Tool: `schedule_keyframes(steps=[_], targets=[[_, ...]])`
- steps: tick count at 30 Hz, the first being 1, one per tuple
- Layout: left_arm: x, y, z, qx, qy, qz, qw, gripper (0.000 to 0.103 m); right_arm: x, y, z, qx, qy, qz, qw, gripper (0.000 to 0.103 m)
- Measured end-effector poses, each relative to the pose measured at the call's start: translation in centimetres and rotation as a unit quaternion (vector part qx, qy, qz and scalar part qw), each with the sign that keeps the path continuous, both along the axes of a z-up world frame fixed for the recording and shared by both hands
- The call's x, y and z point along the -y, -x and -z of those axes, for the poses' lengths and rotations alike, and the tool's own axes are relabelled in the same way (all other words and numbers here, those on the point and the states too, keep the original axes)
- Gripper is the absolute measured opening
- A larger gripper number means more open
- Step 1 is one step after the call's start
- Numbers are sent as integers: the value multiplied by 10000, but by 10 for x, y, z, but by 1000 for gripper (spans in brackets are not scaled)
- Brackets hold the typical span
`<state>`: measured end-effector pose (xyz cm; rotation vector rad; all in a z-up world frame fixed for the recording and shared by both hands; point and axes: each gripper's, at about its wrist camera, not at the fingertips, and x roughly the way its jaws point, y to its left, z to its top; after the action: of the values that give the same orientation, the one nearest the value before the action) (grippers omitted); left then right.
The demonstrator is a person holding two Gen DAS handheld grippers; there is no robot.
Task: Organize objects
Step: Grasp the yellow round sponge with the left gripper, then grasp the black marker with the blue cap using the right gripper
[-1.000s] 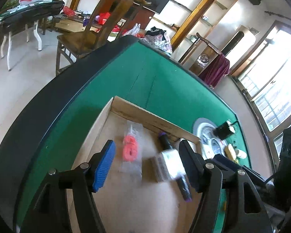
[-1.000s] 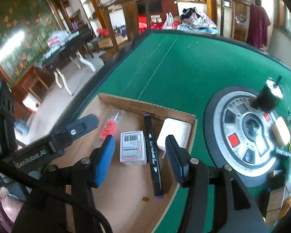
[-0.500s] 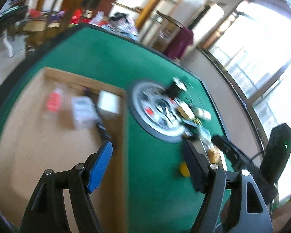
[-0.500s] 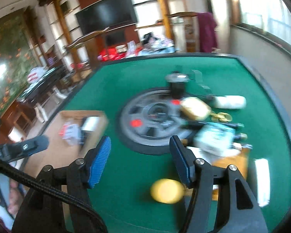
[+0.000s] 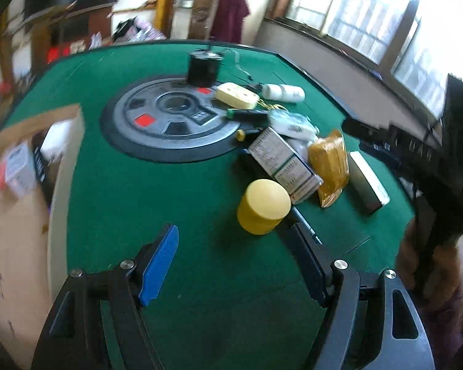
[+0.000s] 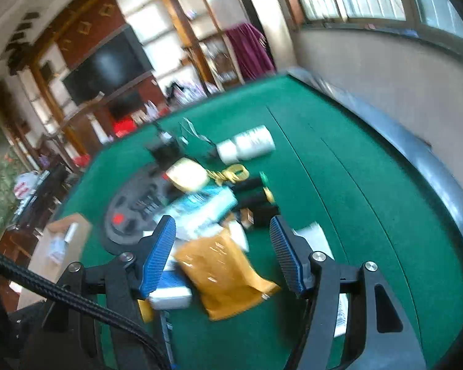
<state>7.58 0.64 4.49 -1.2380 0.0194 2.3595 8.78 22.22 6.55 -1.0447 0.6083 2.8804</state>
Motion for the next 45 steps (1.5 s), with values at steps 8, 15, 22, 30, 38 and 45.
schedule_keyframes(steps=[8,15,22,30,38,45], targets=[[-29,12,13,-299,221,435,9984,68,-3,-5,-1,-148,246,-32,9996,68],[-55,22,19,-499,460,687,9953,53,-1,-5,3,-122,273,36,9995,68],[-44,11,15,-565,466,549,9958,35,-3,-3,11,-12,340,104,9994,68],[24,-17,-3,-414,-244,-22,9988,35,3,0,17,142,166,-2,9998,68],[74,-47,-27,-564,-796,-291,9948,35,18,-11,12,74,673,-702,9952,68],[90,-54,-24,-620,-995,-288,9927,35,58,-5,39,1138,853,-1448,9792,68]])
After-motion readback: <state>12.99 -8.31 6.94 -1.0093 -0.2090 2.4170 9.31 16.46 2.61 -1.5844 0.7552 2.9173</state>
